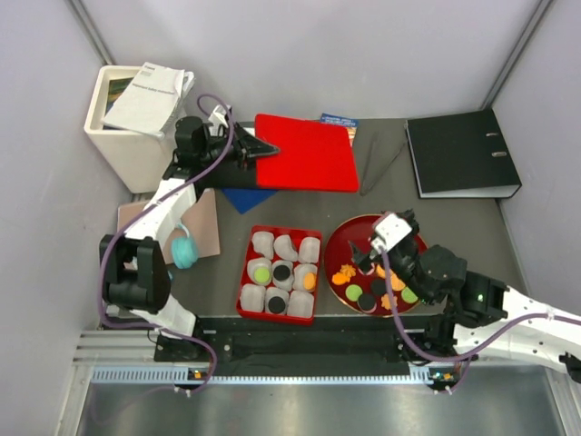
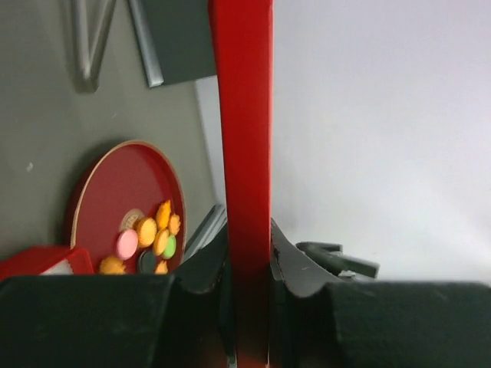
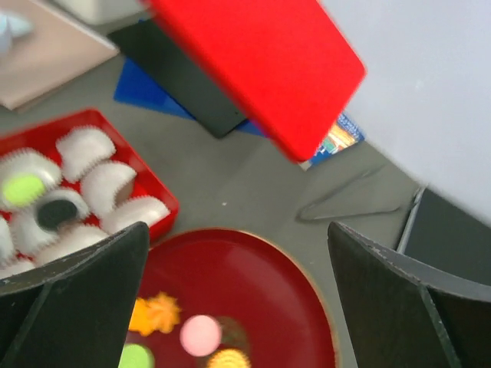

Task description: Pack the cookies

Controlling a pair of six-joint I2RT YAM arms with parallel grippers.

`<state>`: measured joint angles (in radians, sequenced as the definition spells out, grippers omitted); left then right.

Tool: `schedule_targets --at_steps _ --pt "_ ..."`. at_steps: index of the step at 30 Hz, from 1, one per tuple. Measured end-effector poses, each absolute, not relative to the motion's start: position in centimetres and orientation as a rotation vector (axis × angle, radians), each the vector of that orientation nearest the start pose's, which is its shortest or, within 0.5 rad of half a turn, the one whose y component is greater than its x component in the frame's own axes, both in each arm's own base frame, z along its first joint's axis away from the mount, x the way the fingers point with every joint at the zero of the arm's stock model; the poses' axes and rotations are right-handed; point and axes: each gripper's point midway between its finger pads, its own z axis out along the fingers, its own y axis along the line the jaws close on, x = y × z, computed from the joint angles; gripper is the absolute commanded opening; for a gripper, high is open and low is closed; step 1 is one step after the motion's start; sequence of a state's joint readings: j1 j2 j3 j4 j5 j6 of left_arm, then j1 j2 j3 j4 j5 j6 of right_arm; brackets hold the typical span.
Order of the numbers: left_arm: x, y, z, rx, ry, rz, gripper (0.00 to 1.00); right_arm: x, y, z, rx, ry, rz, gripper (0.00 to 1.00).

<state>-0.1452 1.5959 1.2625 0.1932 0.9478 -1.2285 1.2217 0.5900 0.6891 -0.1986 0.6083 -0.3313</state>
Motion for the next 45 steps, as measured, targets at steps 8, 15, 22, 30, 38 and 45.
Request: schedule_targets --at_steps 8,15,22,30,38,45 --pt "34.3 -21.3 31.0 -0.146 2.088 -1.607 0.0 23.4 12.9 32.1 -0.168 1.717 0.282 0.75" --pt "32.1 -21.5 32.0 -0.017 2.07 -1.639 0.0 25.1 10.2 33.8 0.139 1.797 0.377 0.99" --pt "29.7 -23.6 30.5 0.06 2.109 -1.763 0.0 27.5 11.6 32.4 0.249 1.921 0.505 0.99" --pt "23.1 -30.7 31.9 0.383 2.117 -2.007 0.01 29.7 11.7 30.2 0.451 1.963 0.861 0.99" --pt "19.2 -32.6 33.5 0.552 2.09 -2.134 0.0 27.4 14.2 28.6 0.298 1.972 1.052 0.99" --pt "18.0 -32.2 33.8 0.594 2.107 -2.206 0.0 25.4 15.3 28.7 0.174 1.9 1.148 0.99"
